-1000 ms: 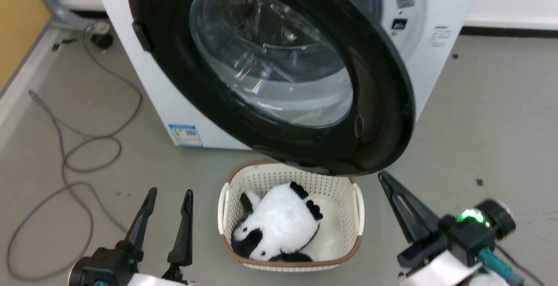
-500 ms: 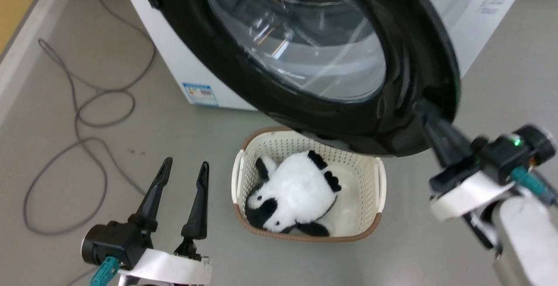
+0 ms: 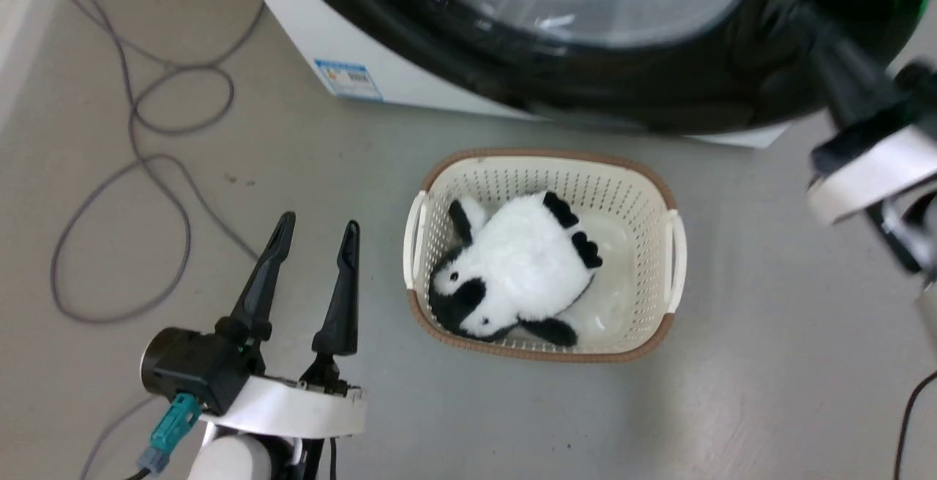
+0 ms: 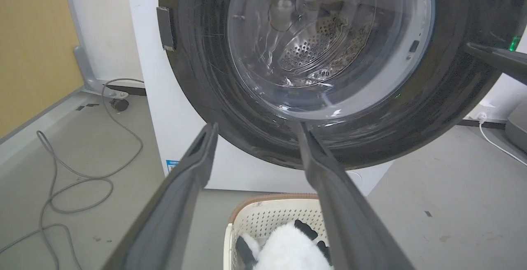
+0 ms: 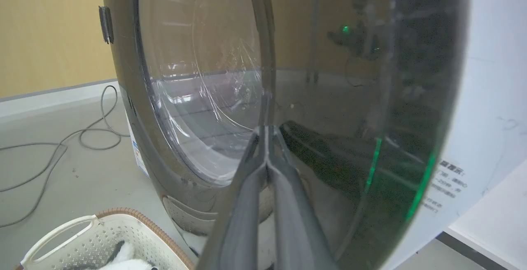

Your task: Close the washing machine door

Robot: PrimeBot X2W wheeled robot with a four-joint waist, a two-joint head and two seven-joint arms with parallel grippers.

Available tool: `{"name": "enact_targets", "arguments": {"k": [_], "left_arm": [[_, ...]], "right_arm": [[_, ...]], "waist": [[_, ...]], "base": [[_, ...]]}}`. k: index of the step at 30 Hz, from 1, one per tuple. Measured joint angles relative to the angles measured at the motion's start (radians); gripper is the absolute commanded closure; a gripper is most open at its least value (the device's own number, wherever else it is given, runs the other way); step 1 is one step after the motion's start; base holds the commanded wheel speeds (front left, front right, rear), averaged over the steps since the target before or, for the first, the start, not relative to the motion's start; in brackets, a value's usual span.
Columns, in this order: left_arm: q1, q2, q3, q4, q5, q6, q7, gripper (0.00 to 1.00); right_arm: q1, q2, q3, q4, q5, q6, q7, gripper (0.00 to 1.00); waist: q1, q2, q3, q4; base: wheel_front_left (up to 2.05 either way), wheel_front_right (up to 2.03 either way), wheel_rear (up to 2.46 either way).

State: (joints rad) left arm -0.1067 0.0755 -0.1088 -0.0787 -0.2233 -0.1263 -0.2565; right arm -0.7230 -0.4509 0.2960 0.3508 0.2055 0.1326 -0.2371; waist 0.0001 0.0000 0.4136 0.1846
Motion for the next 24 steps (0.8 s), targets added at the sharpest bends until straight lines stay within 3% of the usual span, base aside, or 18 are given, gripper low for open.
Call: {"name": "enact_targets", "arguments": {"k": [10, 24], "left_arm": [[-0.039, -0.016, -0.011, 0.002, 0.000, 0.000, 0.000, 0.00], [-0.053, -0.022, -0.008, 0.002, -0.001, 0.000, 0.000, 0.00]], "right_arm": [[-0.170, -0.027, -0.052, 0.090, 0.052, 0.000, 0.063, 1.00], [-0.244, -0.018, -0.077, 0.167, 0.050, 0.011, 0.077, 1.00]], "waist": [[-0.0001, 0.0000, 0.071, 0.027], [-0.0001, 0.0000, 0.108, 0.034]], "base": [[0.00, 0.00, 0.00], [0.00, 0.00, 0.00]]}}
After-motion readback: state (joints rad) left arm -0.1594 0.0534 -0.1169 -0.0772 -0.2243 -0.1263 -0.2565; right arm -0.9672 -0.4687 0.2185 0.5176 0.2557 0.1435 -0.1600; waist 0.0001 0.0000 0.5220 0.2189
